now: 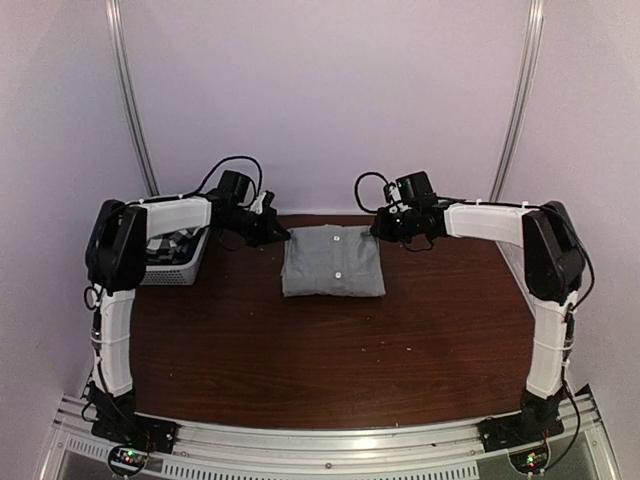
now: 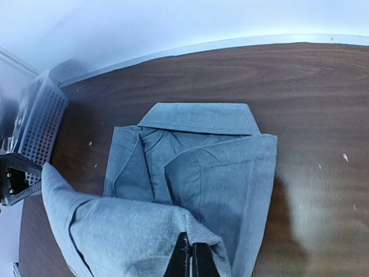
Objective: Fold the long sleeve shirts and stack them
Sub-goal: Fold the 2/3-rectangle-folded shirt at the center of the board.
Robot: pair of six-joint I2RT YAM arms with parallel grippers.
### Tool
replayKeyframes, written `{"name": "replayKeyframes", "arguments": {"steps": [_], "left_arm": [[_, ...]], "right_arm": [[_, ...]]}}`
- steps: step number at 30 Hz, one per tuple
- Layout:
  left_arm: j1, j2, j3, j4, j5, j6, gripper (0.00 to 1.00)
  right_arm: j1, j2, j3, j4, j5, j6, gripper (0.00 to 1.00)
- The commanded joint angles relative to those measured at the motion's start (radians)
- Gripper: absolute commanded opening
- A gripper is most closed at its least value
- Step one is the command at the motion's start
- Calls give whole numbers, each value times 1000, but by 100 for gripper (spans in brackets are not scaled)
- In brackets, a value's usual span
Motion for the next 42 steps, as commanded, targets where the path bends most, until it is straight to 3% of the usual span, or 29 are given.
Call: {"name": "replayKeyframes", "arguments": {"steps": [1, 4, 8, 12, 16, 20, 26, 34, 42], "left_arm": [[47, 285, 306, 78, 118, -13, 0], [44, 424, 437, 60, 131, -34, 0], [37, 412, 337, 124, 129, -49, 0], [5, 250, 62, 219, 104, -56, 0], [-48, -3, -301, 379, 43, -105, 0], [-128, -266, -624, 409, -44, -127, 0], [-274, -537, -887, 433, -142, -204, 0], [-357, -724, -974, 408, -200, -236, 0], [-358, -734, -884, 353, -170, -198, 0]], "right_arm": [[-73, 312, 263, -14, -94, -23, 0], [-86, 450, 418, -85, -106, -18, 0], [-80, 458, 370, -56, -133, -8, 0], [-54, 351, 166, -9, -123, -16, 0], [-7, 163, -136, 97, -109, 3, 0], [69, -69, -439, 173, -66, 30, 0], [220, -408, -716, 206, 50, 108, 0], [337, -681, -827, 161, 185, 188, 0], [348, -760, -788, 80, 233, 180, 0]]}}
